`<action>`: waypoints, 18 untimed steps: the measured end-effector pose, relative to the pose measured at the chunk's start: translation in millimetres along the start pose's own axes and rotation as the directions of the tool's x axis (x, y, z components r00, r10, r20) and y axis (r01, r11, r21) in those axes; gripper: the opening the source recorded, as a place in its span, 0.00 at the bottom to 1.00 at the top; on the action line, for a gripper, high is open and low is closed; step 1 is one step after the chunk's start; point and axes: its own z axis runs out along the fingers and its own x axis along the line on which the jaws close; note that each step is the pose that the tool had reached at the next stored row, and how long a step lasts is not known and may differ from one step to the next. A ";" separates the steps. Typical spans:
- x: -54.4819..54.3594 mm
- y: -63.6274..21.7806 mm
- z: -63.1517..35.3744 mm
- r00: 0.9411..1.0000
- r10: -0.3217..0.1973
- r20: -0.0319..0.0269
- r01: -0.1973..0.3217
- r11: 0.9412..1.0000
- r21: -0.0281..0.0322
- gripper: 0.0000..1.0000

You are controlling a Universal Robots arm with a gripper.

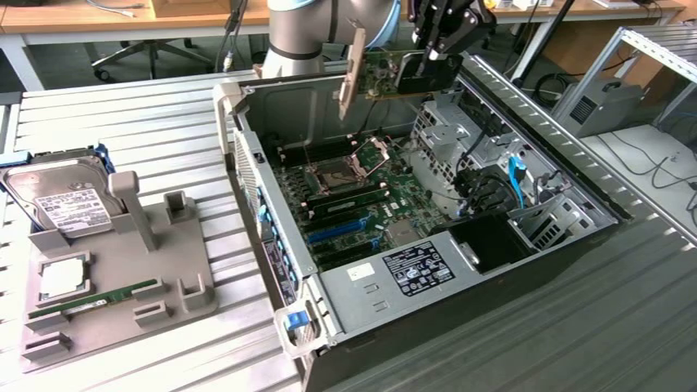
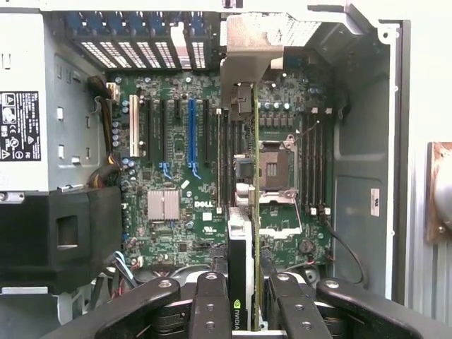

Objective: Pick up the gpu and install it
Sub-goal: 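Insert the gpu into the slot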

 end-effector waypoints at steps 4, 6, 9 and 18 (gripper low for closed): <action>0.0 0.0 0.0 1.000 -0.020 -0.001 0.020 1.000 0.000 0.27; 0.0 0.0 0.0 1.000 -0.025 -0.001 0.025 1.000 -0.001 0.27; 0.0 0.0 0.0 0.999 -0.040 -0.002 0.040 0.999 -0.001 0.27; 0.0 0.0 0.0 0.999 -0.049 -0.002 0.049 0.999 -0.001 0.27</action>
